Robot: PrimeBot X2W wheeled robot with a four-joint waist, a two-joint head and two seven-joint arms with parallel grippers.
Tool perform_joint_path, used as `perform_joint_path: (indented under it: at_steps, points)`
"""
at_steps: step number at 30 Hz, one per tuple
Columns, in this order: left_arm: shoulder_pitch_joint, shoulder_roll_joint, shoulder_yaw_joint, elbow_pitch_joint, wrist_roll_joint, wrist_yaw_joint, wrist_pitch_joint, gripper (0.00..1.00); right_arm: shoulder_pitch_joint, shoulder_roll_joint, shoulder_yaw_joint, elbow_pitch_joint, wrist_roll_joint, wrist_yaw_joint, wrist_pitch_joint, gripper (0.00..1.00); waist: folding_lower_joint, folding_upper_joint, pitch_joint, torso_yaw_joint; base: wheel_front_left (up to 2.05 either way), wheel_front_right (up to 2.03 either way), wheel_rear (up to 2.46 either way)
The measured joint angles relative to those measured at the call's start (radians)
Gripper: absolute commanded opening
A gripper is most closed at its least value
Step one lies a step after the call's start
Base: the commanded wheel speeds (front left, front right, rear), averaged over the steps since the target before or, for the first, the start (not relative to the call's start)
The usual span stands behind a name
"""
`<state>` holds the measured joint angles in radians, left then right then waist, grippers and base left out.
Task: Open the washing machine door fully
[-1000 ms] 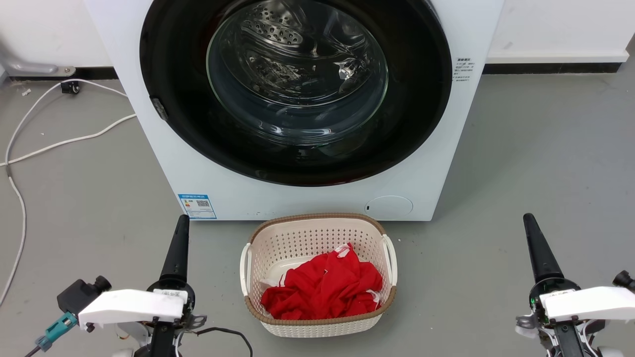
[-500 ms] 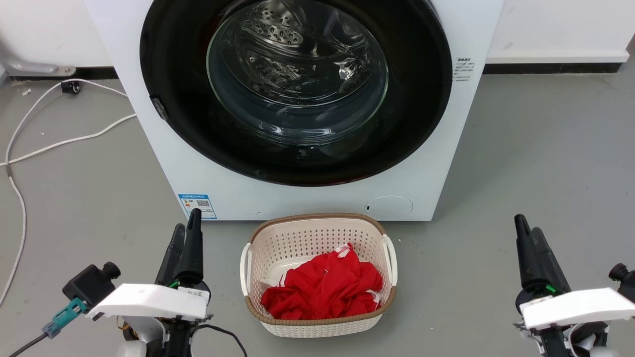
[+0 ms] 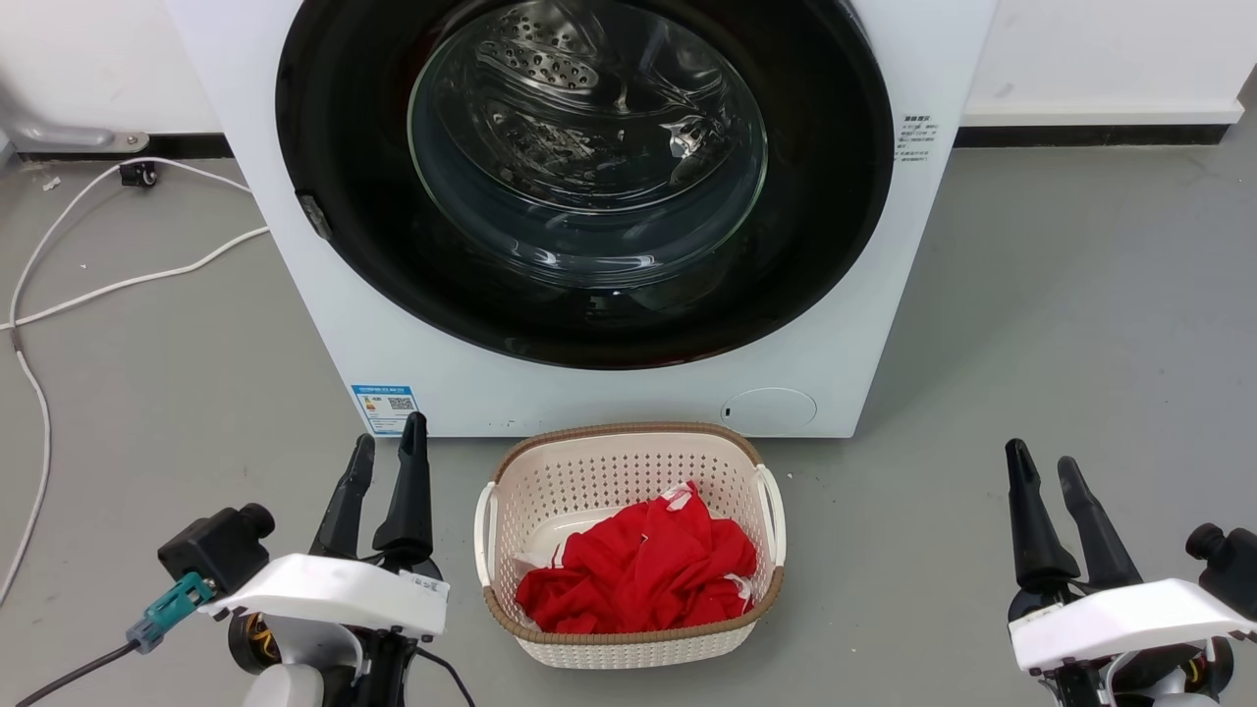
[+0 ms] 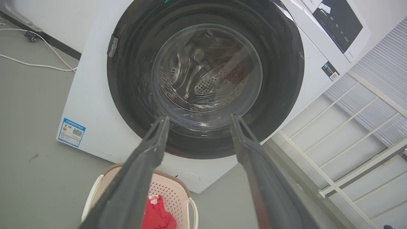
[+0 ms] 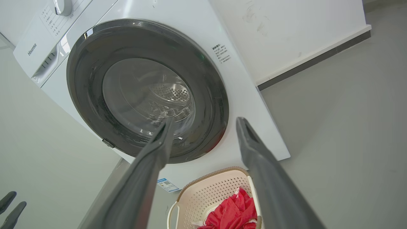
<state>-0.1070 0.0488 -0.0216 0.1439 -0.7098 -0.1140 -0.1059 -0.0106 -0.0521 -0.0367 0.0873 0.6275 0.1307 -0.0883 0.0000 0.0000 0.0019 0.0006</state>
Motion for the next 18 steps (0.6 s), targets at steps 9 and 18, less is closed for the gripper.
perform_joint_path:
  at_steps: [9,18]
  points:
    - [-0.008,0.0,-0.008,0.014,0.117,0.004,-0.026,1.0,0.012,0.0,0.002,-0.013,-0.111,0.0,-0.009,1.0,0.0,0.0,0.001,0.0,0.0,0.0,0.0]
    - [-0.017,0.0,-0.02,0.02,0.216,0.004,-0.049,1.0,0.016,0.0,0.004,-0.027,-0.204,0.0,-0.021,1.0,0.0,0.0,0.001,0.001,0.0,0.0,0.0]
